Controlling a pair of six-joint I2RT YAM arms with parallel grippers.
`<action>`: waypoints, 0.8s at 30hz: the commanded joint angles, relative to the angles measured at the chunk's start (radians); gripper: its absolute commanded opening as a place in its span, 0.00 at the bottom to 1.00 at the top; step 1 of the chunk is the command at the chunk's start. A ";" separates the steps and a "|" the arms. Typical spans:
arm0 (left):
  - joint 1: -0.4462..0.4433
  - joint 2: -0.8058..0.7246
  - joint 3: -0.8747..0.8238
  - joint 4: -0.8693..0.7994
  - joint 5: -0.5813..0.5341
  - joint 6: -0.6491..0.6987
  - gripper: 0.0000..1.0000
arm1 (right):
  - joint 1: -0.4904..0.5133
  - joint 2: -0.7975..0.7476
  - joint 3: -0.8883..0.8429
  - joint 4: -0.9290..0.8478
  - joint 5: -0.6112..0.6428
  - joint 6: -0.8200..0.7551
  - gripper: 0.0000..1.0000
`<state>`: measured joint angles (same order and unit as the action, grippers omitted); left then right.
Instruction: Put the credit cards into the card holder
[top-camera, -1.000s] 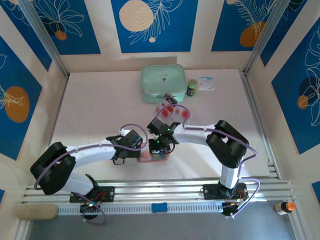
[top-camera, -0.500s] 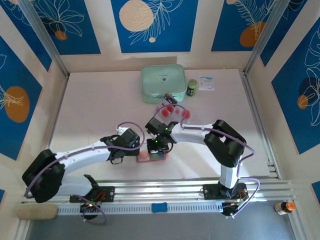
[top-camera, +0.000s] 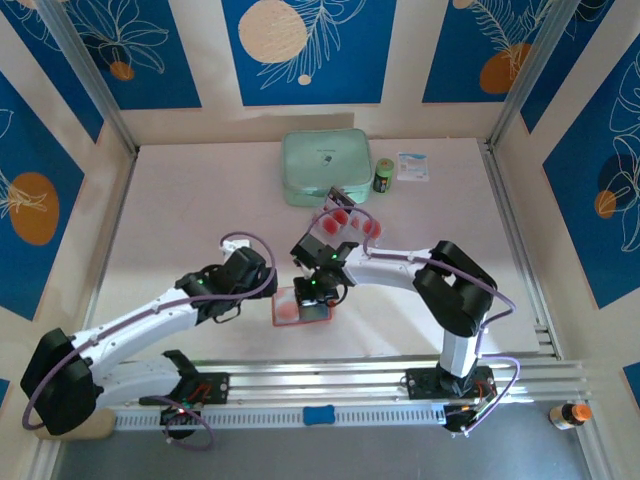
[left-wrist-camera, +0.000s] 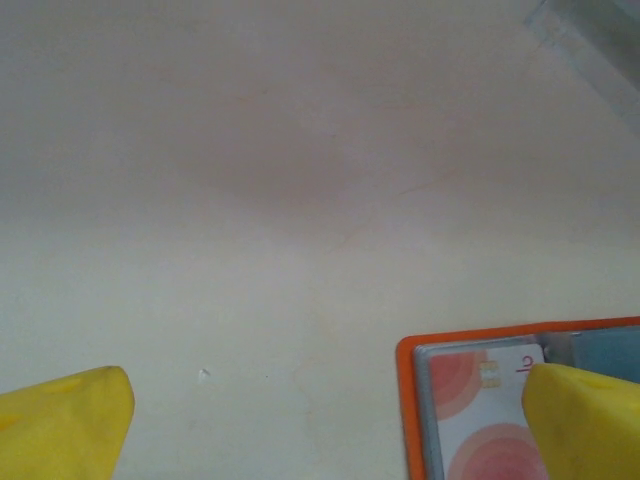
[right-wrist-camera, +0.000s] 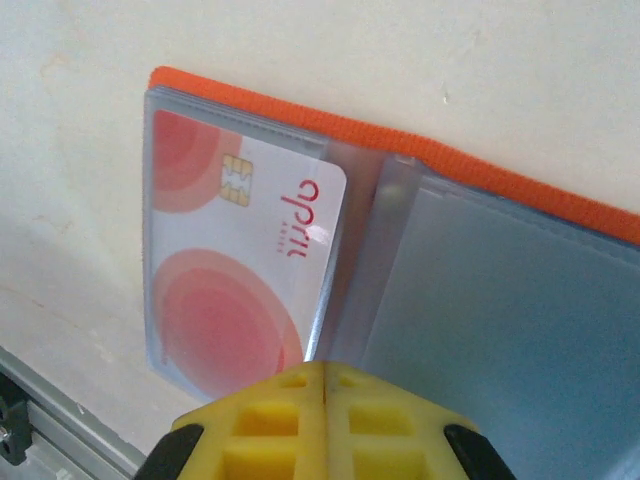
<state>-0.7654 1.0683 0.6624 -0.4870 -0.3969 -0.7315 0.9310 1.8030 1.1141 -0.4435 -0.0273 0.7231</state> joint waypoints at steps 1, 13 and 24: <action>0.012 -0.023 -0.004 0.002 -0.010 0.003 1.00 | -0.010 -0.049 0.021 -0.038 -0.012 -0.018 0.03; 0.018 -0.025 -0.019 0.055 0.043 0.017 1.00 | -0.070 -0.143 -0.076 -0.045 0.033 -0.050 0.07; 0.019 0.031 -0.048 0.198 0.142 0.005 1.00 | -0.080 -0.151 -0.129 0.009 0.004 -0.051 0.04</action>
<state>-0.7589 1.0775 0.6342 -0.3496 -0.3027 -0.7250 0.8486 1.6585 0.9962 -0.4545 -0.0013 0.6834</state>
